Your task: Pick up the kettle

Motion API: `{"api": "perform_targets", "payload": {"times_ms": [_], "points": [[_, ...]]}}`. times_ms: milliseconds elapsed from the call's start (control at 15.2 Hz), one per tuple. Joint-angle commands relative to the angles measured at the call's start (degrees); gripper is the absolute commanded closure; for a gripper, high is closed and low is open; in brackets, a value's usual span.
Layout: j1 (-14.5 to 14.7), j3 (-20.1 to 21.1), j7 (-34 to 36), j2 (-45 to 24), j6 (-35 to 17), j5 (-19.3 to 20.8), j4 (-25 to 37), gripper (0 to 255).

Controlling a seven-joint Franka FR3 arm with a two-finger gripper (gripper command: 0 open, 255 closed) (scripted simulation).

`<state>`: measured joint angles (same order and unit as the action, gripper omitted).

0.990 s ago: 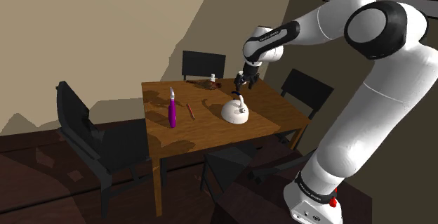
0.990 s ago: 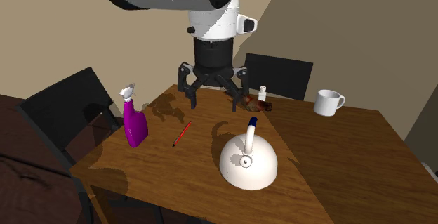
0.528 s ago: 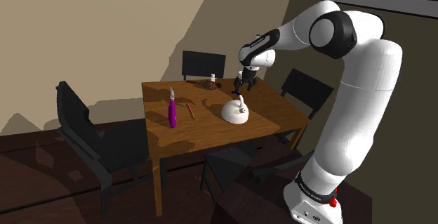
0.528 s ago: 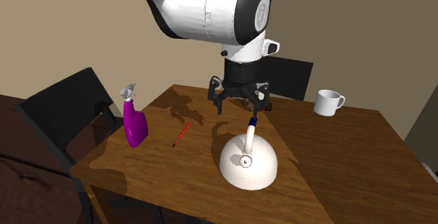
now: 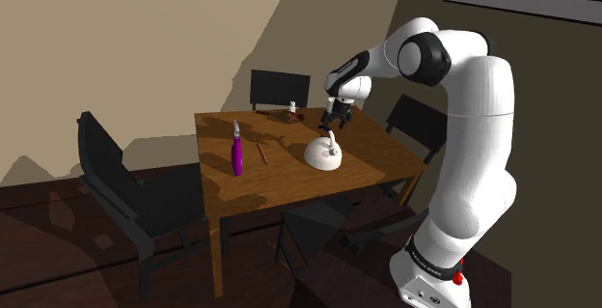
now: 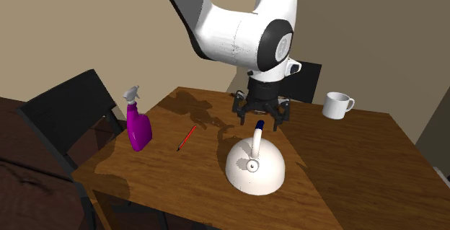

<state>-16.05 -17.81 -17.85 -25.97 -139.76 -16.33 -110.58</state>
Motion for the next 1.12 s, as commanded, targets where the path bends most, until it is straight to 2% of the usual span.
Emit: {"api": "perform_targets", "payload": {"times_ms": [0,330,396,1056], "points": [[-0.33,0.38,-0.45,-1.21,-1.03,-0.63,0.16,0],[-0.83,1.08,-1.22,-3.15,-2.97,-1.66,0.08,0],[-0.85,1.08,-1.23,-3.18,-2.93,-1.65,0.15,255],[-0.68,0.88,-1.01,-2.60,-2.44,-1.37,0.08,255]]}}
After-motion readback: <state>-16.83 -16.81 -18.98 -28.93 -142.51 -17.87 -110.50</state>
